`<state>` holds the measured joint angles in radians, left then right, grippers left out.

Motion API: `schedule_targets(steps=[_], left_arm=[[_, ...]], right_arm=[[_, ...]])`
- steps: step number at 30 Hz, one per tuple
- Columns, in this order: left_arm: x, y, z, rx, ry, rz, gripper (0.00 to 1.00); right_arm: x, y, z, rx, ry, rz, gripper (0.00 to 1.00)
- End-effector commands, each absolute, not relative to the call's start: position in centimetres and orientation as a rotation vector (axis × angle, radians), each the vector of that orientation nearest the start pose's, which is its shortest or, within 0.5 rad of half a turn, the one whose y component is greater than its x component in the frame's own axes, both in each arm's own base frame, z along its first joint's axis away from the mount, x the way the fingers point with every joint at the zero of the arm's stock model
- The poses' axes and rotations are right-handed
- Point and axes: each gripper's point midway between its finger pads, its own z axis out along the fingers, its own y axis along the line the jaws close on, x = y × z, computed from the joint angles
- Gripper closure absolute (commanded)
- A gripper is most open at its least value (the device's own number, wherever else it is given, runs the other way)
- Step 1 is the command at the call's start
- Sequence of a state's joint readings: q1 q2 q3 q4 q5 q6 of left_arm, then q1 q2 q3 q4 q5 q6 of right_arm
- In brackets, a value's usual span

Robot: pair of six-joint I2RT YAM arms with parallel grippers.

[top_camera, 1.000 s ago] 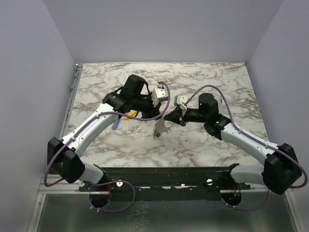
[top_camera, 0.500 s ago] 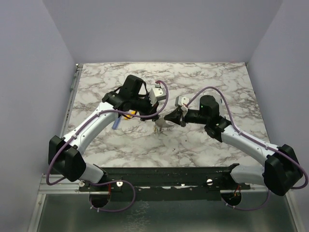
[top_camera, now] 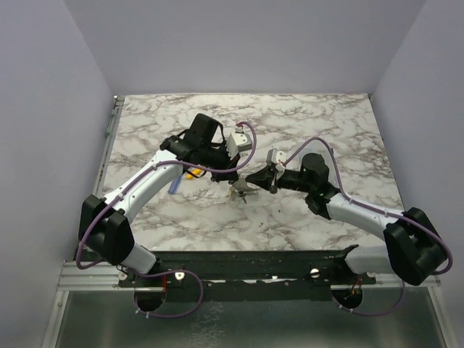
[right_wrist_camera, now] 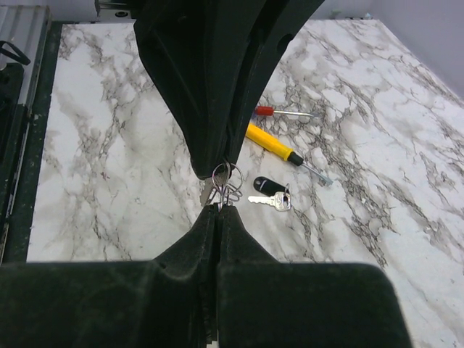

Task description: Remove the keys from the keyring

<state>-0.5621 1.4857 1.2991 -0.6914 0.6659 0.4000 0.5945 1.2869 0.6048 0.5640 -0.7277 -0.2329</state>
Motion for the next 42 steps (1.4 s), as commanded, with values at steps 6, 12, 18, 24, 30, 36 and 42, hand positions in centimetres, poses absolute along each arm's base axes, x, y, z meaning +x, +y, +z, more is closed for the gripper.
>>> schedule_targets(steps=[6, 12, 18, 24, 30, 36, 42], left_arm=[[25.4, -27.5, 18.6, 1.347, 2.011, -0.898, 1.0], [25.1, -28.0, 18.2, 1.357, 2.024, -0.901, 1.0], [24.9, -28.2, 17.5, 1.363, 2.038, -0.898, 1.0], [25.3, -28.1, 16.8, 1.355, 2.057, -0.865, 1.0], [25.7, -28.0, 17.0, 1.336, 2.061, -0.847, 1.0], [26.1, -27.7, 17.1, 1.327, 2.058, -0.811, 1.0], [26.8, -27.5, 18.5, 1.304, 2.018, -0.778, 1.0]], right_arm=[[24.8, 31.1, 23.2, -1.098, 0.984, 0.889, 0.99], [24.2, 30.8, 22.8, -1.092, 0.908, 0.865, 0.99], [23.8, 30.5, 23.0, -1.074, 0.879, 0.865, 0.99], [22.5, 30.6, 22.6, -1.109, 0.87, 0.928, 0.99], [21.2, 30.8, 21.7, -1.169, 0.874, 0.991, 0.99], [20.3, 30.8, 21.6, -1.197, 0.866, 1.024, 0.99], [19.7, 30.8, 20.9, -1.232, 0.884, 1.062, 0.99]])
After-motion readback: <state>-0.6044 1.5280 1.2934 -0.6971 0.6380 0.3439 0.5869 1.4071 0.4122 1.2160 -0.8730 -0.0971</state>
